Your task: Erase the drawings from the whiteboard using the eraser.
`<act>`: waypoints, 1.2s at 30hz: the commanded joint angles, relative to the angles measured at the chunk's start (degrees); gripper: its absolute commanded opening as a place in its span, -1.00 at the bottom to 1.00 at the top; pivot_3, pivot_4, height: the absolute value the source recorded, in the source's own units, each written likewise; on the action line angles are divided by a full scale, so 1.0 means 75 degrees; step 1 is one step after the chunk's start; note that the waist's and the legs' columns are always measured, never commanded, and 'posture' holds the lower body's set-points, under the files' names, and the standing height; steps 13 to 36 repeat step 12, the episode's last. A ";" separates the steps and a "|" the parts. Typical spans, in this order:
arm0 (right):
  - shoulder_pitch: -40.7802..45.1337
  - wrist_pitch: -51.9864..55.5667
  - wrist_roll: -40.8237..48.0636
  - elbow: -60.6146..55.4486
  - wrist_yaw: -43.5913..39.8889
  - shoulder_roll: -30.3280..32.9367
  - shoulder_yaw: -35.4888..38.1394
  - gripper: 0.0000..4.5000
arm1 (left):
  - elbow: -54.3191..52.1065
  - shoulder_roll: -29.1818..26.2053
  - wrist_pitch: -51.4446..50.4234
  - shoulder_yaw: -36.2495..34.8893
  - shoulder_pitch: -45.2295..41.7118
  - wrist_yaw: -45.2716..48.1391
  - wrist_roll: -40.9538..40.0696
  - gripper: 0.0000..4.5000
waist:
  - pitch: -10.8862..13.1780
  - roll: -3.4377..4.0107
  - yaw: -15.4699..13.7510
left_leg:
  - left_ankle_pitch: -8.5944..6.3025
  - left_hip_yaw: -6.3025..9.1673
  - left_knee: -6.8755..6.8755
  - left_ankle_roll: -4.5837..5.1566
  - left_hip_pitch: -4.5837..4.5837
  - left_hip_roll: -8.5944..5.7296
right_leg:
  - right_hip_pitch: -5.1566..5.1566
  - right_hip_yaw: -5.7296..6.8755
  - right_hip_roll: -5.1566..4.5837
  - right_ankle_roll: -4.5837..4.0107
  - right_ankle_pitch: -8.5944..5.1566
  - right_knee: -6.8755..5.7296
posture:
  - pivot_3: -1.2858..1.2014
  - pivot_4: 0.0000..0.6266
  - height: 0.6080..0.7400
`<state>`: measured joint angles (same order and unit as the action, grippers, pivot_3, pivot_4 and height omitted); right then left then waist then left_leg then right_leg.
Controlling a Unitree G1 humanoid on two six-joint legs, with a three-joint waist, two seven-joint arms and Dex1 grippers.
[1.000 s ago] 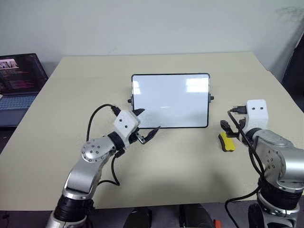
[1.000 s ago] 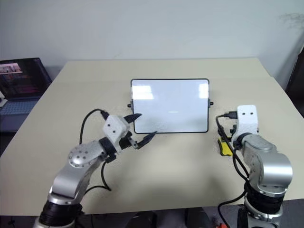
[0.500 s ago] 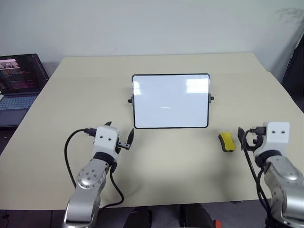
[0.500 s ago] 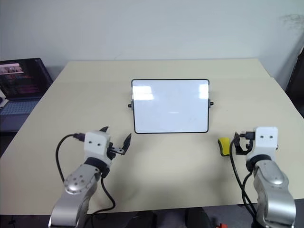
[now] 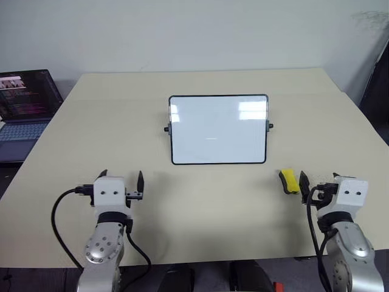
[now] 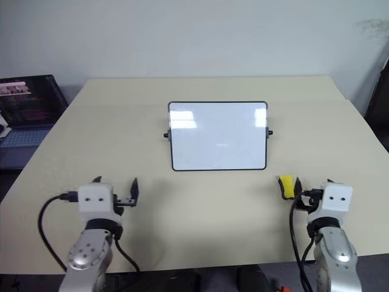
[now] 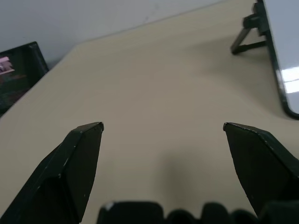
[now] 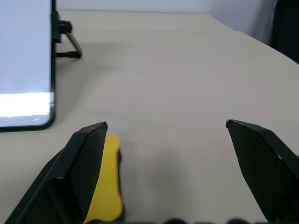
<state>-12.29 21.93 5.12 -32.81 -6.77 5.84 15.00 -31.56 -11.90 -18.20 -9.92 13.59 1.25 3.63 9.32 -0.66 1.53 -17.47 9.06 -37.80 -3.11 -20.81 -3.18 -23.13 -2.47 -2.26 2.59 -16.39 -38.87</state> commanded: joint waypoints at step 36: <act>-0.0129 -0.0008 -0.0020 -0.0354 0.0163 0.0038 -0.0629 0.98 | -0.1508 -0.0504 -0.0438 -0.1265 0.0863 0.0677 -0.0221 1.00 | 0.0000 -0.0001 0.0000 | -0.0002 0.0001 0.0002 0.0000 -0.0003 0.0002 | 0.0000 -0.0002 -0.0001 0.0004 -0.0005 0.0007 | 0.03 -0.52 1.00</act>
